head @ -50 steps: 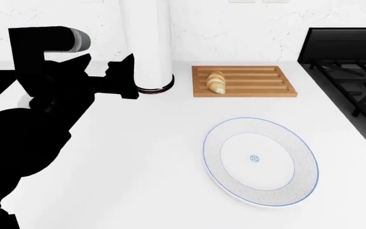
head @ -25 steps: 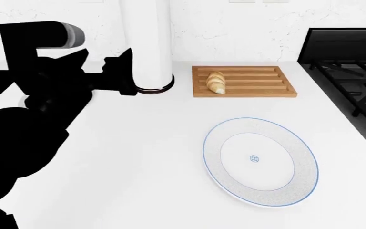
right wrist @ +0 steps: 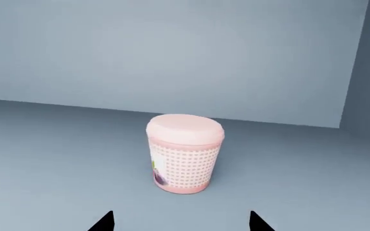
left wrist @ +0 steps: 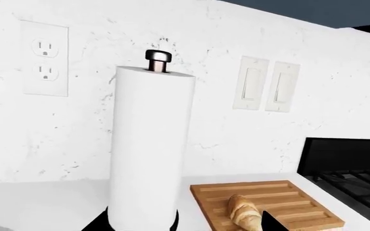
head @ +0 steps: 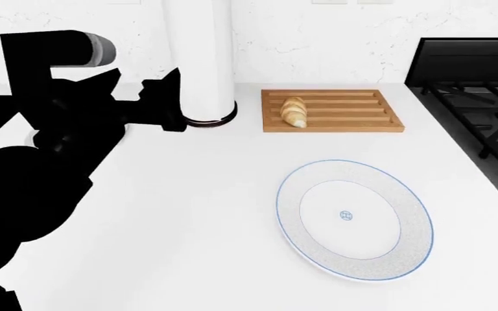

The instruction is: From the different types of pastries on the counter, select a croissant and place it on the cutting board. Then retrieve a jar of jam from the cabinet and place it alongside the croissant on the cutting board.

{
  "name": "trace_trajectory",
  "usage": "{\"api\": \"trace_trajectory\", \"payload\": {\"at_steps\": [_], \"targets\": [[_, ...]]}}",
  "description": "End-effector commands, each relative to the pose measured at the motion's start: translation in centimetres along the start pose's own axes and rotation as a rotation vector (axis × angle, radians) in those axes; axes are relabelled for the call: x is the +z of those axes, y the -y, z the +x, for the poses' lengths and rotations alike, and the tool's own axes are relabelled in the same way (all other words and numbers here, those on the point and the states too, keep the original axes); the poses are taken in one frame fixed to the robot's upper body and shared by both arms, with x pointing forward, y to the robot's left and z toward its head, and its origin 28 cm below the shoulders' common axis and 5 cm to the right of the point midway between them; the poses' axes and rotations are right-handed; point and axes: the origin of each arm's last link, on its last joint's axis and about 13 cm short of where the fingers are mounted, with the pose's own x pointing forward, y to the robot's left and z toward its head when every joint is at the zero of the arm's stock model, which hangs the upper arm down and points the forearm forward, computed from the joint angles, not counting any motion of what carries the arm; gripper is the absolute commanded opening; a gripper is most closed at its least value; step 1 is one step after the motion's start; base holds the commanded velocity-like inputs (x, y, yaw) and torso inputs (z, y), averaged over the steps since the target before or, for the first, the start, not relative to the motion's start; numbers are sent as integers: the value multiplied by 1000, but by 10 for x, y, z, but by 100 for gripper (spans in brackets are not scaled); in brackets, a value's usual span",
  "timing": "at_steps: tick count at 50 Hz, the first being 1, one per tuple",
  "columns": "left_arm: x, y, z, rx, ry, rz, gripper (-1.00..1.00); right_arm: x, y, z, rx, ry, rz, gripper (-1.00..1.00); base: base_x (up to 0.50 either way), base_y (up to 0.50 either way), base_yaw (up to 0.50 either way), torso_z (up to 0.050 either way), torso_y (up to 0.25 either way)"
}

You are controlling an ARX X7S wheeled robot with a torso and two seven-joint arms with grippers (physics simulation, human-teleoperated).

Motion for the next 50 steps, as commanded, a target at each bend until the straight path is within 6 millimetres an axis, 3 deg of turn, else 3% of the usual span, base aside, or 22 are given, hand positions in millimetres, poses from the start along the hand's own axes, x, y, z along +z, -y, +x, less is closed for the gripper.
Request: {"api": "trace_trajectory", "payload": {"at_steps": [1,12,40,50], "targets": [[0,0,-1,-9,-7,1,100,4,0,1,-16,51,-10,100,219,0,0,0,0],[-1,0,-1,-9,-11,-2,100,8,2,-2,-35,56,-24,100,463,0,0,0,0],[-3,-3,0,-4,-14,-9,100,-15,11,10,-114,-25,-29,100,0,0,0,0,0],[-3,-4,0,-3,-16,-10,100,-16,11,11,-92,-27,-48,100,227,0,0,0,0]]}}
